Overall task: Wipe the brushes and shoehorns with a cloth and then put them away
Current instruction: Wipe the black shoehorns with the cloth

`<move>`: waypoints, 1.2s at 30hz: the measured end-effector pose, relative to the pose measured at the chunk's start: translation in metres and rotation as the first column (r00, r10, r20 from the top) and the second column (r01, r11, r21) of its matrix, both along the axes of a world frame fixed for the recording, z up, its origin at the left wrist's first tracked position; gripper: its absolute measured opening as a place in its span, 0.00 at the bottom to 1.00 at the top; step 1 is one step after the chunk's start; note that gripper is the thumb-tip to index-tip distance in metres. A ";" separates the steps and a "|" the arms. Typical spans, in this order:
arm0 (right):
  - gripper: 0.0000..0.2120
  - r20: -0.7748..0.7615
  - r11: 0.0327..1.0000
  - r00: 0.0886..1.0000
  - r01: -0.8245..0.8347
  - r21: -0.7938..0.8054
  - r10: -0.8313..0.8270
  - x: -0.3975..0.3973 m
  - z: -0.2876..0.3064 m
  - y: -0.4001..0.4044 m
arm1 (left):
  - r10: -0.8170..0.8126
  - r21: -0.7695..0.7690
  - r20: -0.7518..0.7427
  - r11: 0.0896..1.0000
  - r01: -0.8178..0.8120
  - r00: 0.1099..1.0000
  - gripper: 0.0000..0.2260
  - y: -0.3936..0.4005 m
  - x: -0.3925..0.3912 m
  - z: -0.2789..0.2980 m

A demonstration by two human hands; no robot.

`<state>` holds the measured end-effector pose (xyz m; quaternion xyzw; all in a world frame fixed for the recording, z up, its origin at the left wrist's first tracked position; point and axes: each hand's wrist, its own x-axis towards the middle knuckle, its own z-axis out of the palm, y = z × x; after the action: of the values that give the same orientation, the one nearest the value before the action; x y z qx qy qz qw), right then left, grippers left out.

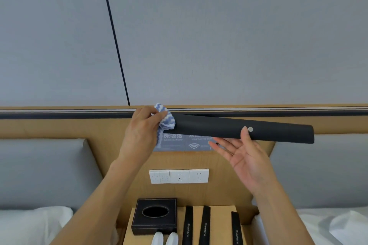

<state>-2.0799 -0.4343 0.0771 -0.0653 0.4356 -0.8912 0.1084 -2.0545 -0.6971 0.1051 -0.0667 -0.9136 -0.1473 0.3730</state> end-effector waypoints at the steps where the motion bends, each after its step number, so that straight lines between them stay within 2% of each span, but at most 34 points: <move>1: 0.26 0.006 1.000 1.000 -0.007 0.006 0.007 -0.001 0.002 -0.001 | -0.015 -0.019 -0.008 1.000 0.015 1.000 0.16 0.005 0.003 0.000; 3: 0.26 -0.011 0.999 1.000 -0.023 0.043 0.024 -0.003 0.006 -0.005 | -0.076 -0.054 -0.007 0.996 0.075 0.997 0.15 0.019 0.009 0.000; 5: 0.25 -0.045 0.988 0.999 -0.022 0.151 0.029 -0.005 0.010 -0.013 | -0.161 -0.066 0.019 0.984 0.162 0.987 0.15 0.038 0.013 0.000; 8: 0.28 -0.087 0.936 0.995 -0.012 0.351 0.045 -0.006 0.015 -0.022 | -0.263 -0.067 0.059 0.962 0.266 0.963 0.13 0.060 0.016 0.003; 12: 0.29 -0.109 0.879 0.987 -0.052 0.475 0.118 -0.006 0.018 -0.019 | -0.331 -0.096 0.070 0.937 0.337 0.941 0.13 0.065 0.013 0.014; 15: 0.28 -0.154 0.864 0.971 -0.085 0.496 0.183 -0.002 0.017 -0.015 | -0.365 -0.114 0.038 0.923 0.366 0.930 0.13 0.068 0.013 0.022; 19: 0.15 -0.234 0.829 0.917 -0.156 0.537 0.324 0.001 0.016 -0.009 | -0.373 -0.092 -0.049 0.925 0.368 0.927 0.12 0.075 0.015 0.025; 23: 0.21 -0.247 0.820 0.909 -0.152 0.552 0.334 0.004 0.015 -0.010 | -0.372 -0.010 -0.087 0.928 0.373 0.924 0.12 0.082 0.014 0.026; 27: 0.20 -0.272 0.840 0.915 -0.116 0.530 0.297 0.005 0.013 -0.005 | -0.480 -0.175 0.034 0.861 0.478 0.877 0.11 0.082 0.011 0.022; 30: 0.24 -0.239 0.851 0.923 -0.148 0.503 0.302 0.008 0.013 -0.001 | -0.501 -0.163 0.103 0.844 0.512 0.859 0.12 0.079 0.014 0.016; 32: 0.17 -0.233 0.842 0.921 -0.155 0.516 0.313 0.009 0.011 0.001 | -0.496 -0.145 0.077 0.853 0.502 0.865 0.11 0.080 0.014 0.016; 36: 0.18 -0.247 0.810 0.916 -0.126 0.573 0.316 0.010 0.013 0.000 | -0.486 -0.090 -0.024 0.871 0.483 0.873 0.10 0.084 0.007 0.022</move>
<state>-2.0697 -0.4341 0.0900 -0.2311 0.6720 -0.6868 0.1523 -2.0474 -0.6133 0.1274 -0.3119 -0.8641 -0.1974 0.3422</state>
